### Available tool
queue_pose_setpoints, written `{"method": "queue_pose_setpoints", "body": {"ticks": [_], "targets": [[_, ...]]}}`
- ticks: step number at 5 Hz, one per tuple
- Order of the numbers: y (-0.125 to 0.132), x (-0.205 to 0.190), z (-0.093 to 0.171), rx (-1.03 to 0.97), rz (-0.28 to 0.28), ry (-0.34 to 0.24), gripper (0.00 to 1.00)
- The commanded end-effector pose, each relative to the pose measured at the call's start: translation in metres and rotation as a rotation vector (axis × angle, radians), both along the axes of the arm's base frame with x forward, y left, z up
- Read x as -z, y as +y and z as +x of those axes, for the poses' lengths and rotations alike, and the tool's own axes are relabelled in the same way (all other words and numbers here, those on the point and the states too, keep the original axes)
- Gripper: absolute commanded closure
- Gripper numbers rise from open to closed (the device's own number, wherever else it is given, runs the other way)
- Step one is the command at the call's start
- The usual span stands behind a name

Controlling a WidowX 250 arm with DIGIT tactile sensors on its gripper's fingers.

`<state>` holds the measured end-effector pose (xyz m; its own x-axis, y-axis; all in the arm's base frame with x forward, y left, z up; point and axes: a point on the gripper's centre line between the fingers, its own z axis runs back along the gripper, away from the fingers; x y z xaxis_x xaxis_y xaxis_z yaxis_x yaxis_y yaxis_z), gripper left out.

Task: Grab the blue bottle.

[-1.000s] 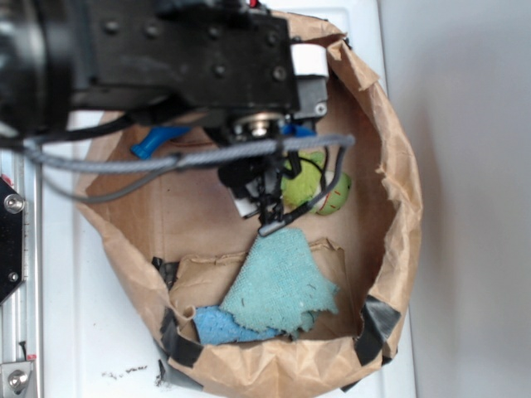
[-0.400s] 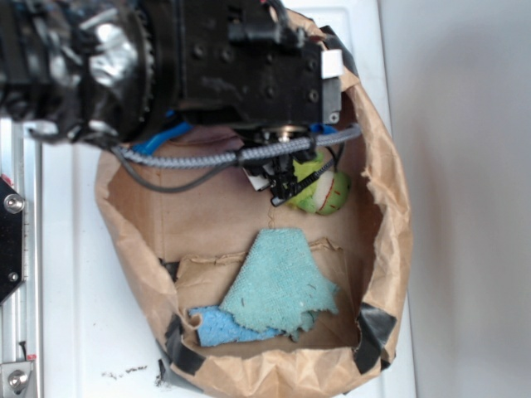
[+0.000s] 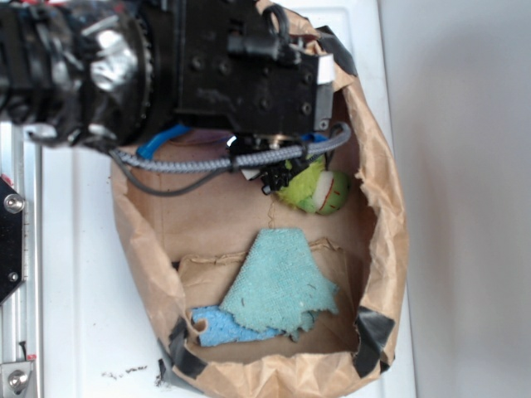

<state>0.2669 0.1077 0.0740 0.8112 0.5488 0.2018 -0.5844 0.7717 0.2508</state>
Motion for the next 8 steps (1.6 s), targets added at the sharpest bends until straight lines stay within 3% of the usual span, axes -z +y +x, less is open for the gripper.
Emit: {"method": "queue_pose_setpoints", "body": {"ticks": [1,2,4,7,8], "targets": [[0.007,-0.012,-0.001,-0.013,0.011,-0.032,0.00],[0.007,-0.017,-0.015,-0.059,-0.081,-0.059,0.00],[0.014,-0.014,-0.023,-0.154,-0.083,-0.136,0.00],[0.034,0.007,-0.008,-0.255,-0.005,-0.166,0.00],[0.030,0.015,-0.005,-0.244,0.038,-0.180,0.00]]}}
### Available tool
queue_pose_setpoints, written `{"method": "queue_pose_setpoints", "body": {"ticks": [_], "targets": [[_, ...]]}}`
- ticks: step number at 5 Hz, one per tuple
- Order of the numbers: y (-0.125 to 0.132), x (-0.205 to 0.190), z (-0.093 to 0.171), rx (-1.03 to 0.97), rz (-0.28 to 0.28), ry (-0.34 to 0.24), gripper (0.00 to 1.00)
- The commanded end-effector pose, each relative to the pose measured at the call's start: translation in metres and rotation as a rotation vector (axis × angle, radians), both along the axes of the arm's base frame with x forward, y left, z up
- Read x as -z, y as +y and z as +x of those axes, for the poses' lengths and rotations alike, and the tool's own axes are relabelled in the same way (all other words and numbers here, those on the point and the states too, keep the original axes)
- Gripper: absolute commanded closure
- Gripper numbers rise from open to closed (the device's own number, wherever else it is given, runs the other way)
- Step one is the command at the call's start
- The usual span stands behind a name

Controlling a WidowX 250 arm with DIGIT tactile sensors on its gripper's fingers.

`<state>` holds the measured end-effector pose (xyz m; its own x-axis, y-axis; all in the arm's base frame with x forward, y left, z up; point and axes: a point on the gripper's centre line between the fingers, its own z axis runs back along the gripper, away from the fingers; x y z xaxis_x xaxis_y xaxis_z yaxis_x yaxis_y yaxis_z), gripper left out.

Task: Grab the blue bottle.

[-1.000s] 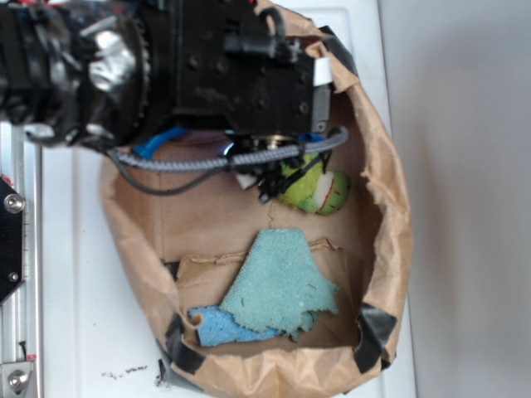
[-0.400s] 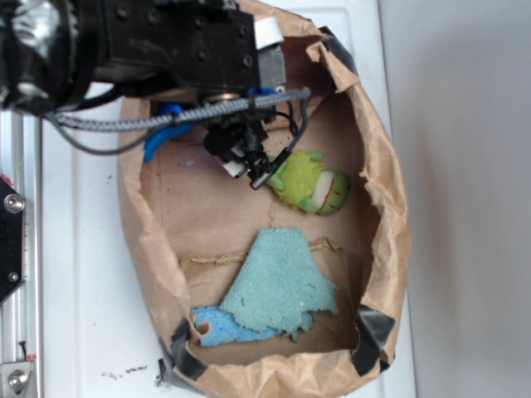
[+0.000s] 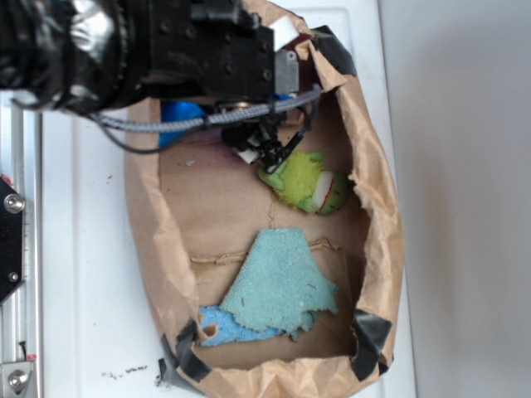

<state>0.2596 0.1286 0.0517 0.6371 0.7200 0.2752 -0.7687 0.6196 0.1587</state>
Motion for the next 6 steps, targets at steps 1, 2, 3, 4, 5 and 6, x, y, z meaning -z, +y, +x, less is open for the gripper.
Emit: {"method": "queue_pose_setpoints", "body": {"ticks": [1,2,3,4,5,6], "targets": [[0.001,0.004,0.003,0.005,0.107,-0.066,0.00],[0.000,0.002,-0.002,0.032,0.104,-0.067,0.01],[0.003,-0.007,-0.007,0.028,0.071,-0.056,1.00],[0.007,-0.009,-0.012,0.079,0.056,-0.073,1.00],[0.005,-0.046,-0.014,0.189,0.039,-0.092,1.00],[-0.006,-0.073,0.003,0.256,-0.016,-0.122,1.00]]}}
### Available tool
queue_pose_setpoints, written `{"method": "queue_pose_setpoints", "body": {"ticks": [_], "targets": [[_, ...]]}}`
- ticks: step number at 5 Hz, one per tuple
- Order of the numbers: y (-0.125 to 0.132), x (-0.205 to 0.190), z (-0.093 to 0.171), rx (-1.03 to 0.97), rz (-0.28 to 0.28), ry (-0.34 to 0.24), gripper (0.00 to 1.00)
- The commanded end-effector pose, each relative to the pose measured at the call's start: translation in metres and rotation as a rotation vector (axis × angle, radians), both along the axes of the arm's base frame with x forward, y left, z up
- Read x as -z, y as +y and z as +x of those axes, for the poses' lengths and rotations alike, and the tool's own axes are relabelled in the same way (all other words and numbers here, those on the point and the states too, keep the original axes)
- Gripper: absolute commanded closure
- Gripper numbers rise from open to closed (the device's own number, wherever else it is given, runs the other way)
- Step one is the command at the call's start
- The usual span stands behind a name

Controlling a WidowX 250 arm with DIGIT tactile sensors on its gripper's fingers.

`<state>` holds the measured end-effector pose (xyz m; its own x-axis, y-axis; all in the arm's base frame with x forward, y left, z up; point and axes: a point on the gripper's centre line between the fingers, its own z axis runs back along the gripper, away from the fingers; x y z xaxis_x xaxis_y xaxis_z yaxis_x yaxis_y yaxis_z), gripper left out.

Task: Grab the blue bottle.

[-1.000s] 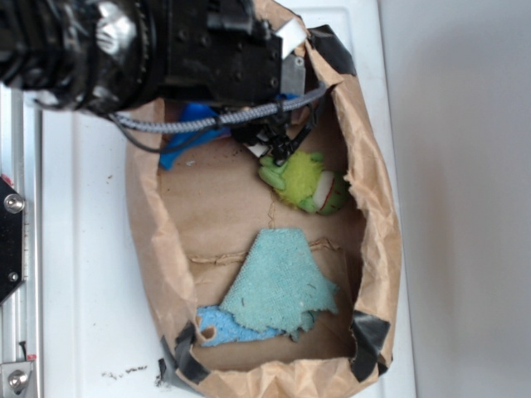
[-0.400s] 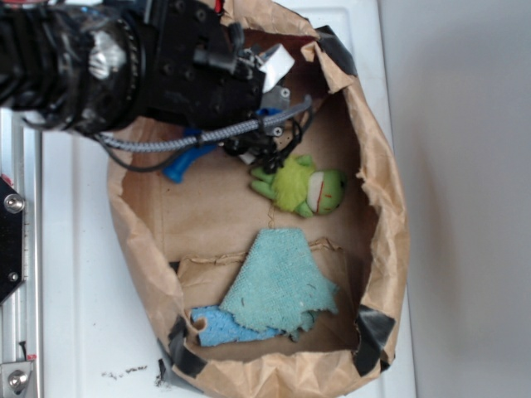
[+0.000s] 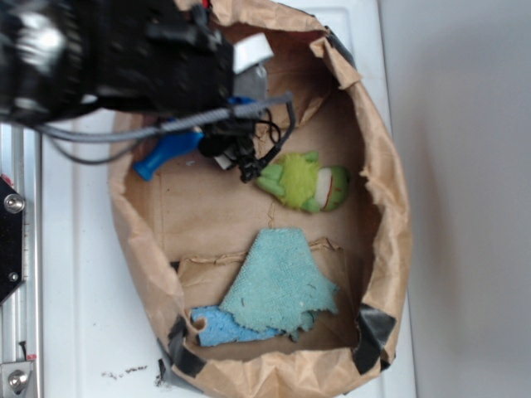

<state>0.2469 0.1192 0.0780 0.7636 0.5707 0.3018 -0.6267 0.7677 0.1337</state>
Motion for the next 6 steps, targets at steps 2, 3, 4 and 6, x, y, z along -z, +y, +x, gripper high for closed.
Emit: {"method": "queue_pose_setpoints", "body": {"ticks": [2,3,4,6], "targets": [[-0.039,-0.091,0.031,0.220,-0.022,-0.112,1.00],[-0.050,-0.109,0.015,0.432,-0.065,-0.113,1.00],[-0.067,-0.126,0.009,0.520,-0.085,-0.094,1.00],[-0.082,-0.130,0.005,0.523,0.025,-0.060,0.43]]}}
